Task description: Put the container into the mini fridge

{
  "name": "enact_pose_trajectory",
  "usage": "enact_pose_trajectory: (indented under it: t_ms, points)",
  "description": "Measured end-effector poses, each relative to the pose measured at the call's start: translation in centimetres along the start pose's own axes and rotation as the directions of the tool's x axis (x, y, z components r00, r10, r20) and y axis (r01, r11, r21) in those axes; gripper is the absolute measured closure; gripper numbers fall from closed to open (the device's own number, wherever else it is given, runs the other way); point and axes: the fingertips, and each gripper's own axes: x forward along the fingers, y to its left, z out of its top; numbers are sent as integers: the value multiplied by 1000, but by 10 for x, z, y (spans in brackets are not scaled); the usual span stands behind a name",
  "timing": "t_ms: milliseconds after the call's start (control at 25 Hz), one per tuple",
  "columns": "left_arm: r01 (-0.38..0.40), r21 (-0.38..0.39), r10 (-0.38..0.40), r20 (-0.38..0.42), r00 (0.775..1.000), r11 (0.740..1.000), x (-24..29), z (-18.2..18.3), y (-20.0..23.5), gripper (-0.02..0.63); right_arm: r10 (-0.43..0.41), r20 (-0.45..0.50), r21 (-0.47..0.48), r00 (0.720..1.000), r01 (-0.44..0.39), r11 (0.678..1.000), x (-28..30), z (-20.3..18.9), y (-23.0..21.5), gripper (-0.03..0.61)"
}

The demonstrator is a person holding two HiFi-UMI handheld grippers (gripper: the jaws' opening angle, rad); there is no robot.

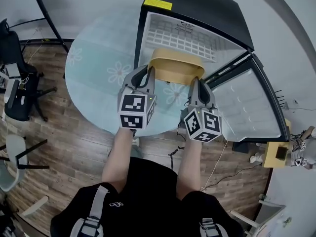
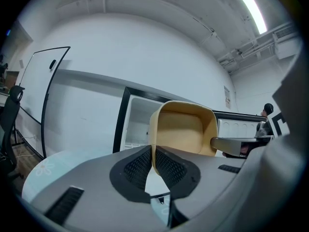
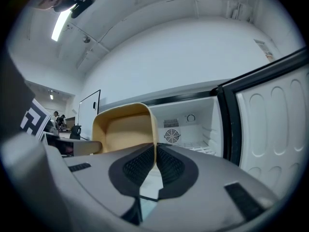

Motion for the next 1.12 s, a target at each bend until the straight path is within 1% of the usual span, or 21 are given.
enact_pose_trajectory:
  t_ms: [200,480,640,840,1120]
  points:
    - [-18,-17,18,-8,1000,1000,12,-6,8,592,-17,-14,-26,1000,16,1000,11,-3,0,560]
    - [-6,16,6,-1,1000,1000,23,4,9,591,-23,11,-3,1000,23,1000,23,5,-5,560]
    - [-30,35,29,16,999,999,26,16,17,588,-1,39,-2,999,1,1000,36,18,0,560]
    - [-28,43,28,8,1000,999,34,18,15,589,6,32,9,999,-6,1000,40,17,-5,560]
    - [1,-2,-1,-19,1000,1000,52,9,-3,589,-7,10,12,1000,7,1000,39,13,-31,558]
